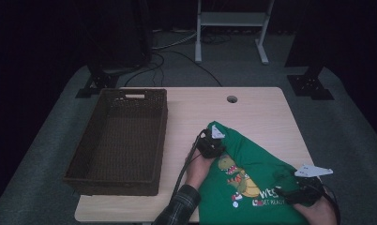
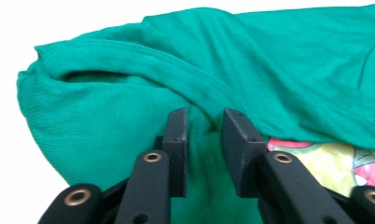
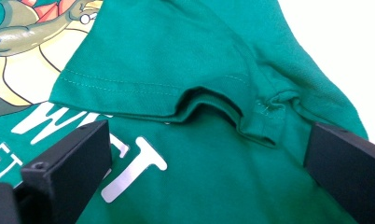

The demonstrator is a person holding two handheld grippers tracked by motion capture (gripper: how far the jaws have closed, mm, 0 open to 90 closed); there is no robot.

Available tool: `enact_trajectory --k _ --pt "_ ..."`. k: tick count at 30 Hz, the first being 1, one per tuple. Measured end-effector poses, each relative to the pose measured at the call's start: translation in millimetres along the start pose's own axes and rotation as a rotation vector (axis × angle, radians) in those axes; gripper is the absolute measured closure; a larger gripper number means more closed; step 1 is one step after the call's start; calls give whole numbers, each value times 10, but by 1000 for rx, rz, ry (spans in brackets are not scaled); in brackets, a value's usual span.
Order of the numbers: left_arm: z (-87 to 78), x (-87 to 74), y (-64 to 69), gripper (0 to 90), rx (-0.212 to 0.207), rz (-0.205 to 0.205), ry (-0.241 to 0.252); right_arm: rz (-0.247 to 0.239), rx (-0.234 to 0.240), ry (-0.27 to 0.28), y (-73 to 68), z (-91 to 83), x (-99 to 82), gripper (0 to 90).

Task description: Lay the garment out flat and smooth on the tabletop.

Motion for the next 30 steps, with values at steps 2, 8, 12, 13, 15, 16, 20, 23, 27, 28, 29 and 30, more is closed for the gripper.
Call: enact_trajectory --k 2,8,12,13,15,16,20,23,27,28,29,30 --pt "-1 -5 3 739 12 10 3 -1 0 0 0 0 0 0" --pt "-10 -5 -32 847 12 4 2 -1 0 0 0 0 0 0" --pt "-22 2 -28 856 10 3 7 -1 0 0 0 0 0 0" --pt "-22 2 -28 857 10 3 7 0 0 0 0 0 0 0" --pt "-52 17 -31 857 3 -6 26 0 0 0 0 0 0 0" --pt "-70 25 -33 858 1 -10 36 -1 0 0 0 0 0 0" --pt "-135 49 -43 858 -2 -20 59 0 0 0 0 0 0 0" --pt "-189 64 -59 857 -2 -28 75 0 0 0 0 0 0 0" --pt "-259 77 -89 857 3 -39 96 4 -4 0 -4 2 2 0" --pt "-274 77 -95 857 6 -41 99 4 -5 0 -4 2 2 0" --pt "-288 77 -104 858 8 -41 103 4 -4 0 -4 2 2 0" --pt "-303 76 -112 857 11 -45 107 4 -5 0 -4 2 2 0"
Point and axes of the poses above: each handheld gripper's, and its own axes: z roughly forward along the jaws, x roughly out of its top, y roughly to its right, the point moved 2 cm from there along z, roughly forward along the jaws, and after that the axes turned 3 degrees about -z, right-handed, at the moved point
